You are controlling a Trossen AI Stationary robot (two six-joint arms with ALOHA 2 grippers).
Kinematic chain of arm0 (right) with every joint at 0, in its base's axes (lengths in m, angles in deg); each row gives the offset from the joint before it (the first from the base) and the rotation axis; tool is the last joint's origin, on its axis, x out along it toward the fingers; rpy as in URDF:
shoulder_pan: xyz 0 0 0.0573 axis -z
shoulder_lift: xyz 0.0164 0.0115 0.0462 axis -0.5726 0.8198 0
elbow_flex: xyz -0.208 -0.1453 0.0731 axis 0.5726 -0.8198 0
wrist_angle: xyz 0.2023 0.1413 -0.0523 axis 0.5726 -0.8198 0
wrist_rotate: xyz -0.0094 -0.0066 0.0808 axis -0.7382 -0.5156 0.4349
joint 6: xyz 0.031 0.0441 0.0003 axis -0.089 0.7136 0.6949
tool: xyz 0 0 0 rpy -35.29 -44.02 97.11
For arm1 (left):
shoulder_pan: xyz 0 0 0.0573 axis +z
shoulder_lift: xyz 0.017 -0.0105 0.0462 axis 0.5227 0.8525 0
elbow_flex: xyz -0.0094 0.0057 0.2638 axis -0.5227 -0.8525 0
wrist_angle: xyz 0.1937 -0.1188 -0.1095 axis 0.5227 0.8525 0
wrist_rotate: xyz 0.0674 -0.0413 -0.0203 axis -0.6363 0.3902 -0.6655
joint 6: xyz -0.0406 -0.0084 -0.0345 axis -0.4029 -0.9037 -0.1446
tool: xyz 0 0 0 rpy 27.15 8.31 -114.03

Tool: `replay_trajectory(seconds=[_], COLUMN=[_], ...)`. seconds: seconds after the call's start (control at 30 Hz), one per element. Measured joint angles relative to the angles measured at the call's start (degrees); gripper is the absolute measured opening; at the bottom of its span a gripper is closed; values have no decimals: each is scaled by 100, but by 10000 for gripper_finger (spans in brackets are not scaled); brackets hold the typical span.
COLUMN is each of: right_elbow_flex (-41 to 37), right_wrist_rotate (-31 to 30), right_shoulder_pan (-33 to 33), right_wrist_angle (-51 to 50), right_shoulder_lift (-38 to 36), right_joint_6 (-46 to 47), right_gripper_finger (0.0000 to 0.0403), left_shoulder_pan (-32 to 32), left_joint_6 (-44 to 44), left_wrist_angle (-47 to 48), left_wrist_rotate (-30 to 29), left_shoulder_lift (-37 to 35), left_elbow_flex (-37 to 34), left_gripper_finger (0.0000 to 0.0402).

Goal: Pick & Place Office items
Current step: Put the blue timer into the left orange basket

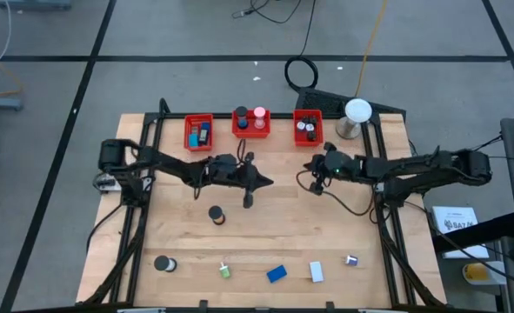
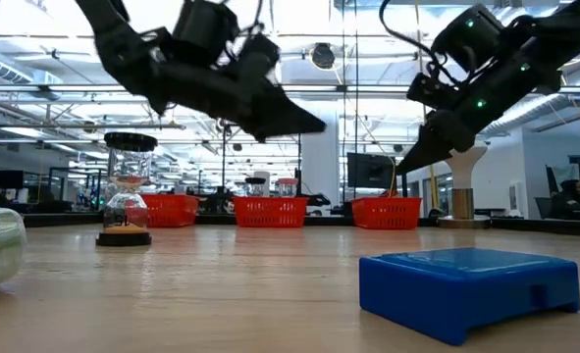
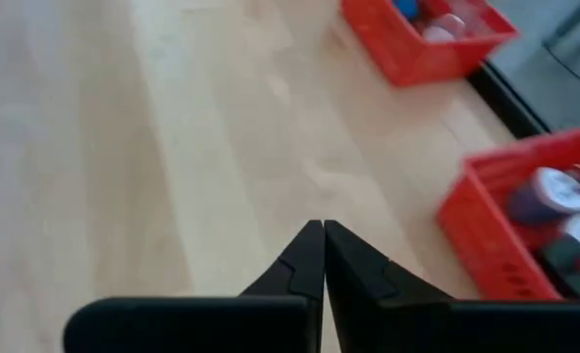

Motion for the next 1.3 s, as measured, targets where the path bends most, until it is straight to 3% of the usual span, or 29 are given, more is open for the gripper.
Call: replay_trajectory(seconds=[0.23,0.53,0.8,1.0,1.17,1.3], right_elbow_flex=[5,175,907,1385,1859,2135], right_wrist_rotate=[-381,-909,-903,-871,-840,-524], right_shoulder_pan=[-780,-1919,-2876,-3734,-4308,-4594], right_wrist_angle=[25,-258,-842,-798,-726,-89], right_shoulder_lift=[10,42,829,1689,2408,3050], right_joint_6=[148,1028,1790,2351,2544,2565], right_gripper_finger=[3,4,15,76,156,217], left_shoulder_pan=[-233,-391,-389,-389,-389,-399], left_joint_6=[-17,-208,-222,-108,-32,-52], left_wrist_angle=[-232,-807,-1221,-1212,-1197,-1160], left_wrist_rotate=[-89,-1159,-1358,-1357,-1357,-1335], left_shoulder_lift=[-904,-1842,-1916,-1905,-1905,-1905], left_elbow_flex=[-726,-2064,-2414,-2416,-2416,-2416], left_gripper_finger=[5,15,3,19,14,3])
